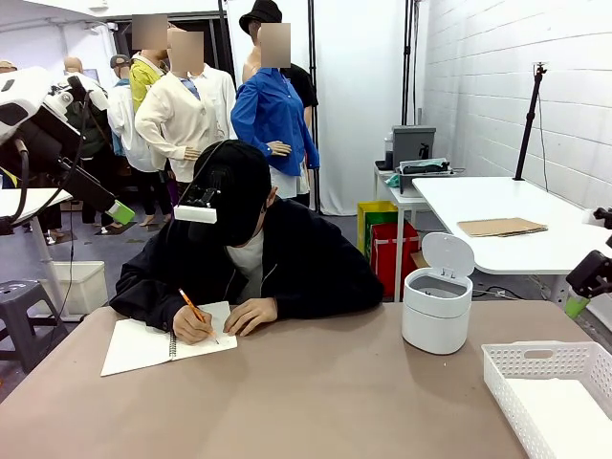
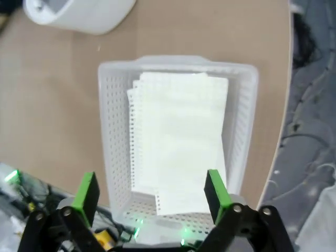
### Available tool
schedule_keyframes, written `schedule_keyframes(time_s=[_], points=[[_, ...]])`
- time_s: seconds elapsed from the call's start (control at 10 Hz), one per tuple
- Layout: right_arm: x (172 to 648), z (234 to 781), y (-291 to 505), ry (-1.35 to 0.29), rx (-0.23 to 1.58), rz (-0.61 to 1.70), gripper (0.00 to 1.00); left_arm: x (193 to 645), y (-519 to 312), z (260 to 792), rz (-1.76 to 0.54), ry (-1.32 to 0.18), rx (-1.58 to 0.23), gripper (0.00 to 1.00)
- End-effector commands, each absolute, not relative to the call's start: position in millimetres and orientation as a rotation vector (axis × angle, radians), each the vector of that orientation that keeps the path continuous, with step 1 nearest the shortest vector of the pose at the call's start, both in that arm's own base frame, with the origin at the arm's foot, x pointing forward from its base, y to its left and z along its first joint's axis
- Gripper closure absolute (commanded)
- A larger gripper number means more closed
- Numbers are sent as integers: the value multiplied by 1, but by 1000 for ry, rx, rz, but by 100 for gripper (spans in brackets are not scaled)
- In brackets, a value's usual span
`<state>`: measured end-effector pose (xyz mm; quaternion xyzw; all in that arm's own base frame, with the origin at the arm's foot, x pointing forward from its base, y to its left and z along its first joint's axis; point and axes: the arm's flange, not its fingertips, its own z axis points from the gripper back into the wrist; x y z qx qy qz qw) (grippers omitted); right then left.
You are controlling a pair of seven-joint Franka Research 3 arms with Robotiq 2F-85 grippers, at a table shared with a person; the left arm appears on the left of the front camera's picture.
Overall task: Sort the paper based on its condition.
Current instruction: If a person hands you a paper, place it in the Organizing basket , and if it's crumpled, put it in the Trash can.
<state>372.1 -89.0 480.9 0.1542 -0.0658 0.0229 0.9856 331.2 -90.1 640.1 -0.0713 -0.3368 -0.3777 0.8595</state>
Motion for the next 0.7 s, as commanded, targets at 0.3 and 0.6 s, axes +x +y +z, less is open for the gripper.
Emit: schedule_keyframes(time_s=[0.3,0.6], points=[[375,498,-72,-109,324,191,0,330,-90,640,-789,-701,-140,0],[375,498,-72,-109,324,191,0,330,-90,640,-789,-701,-140,0]])
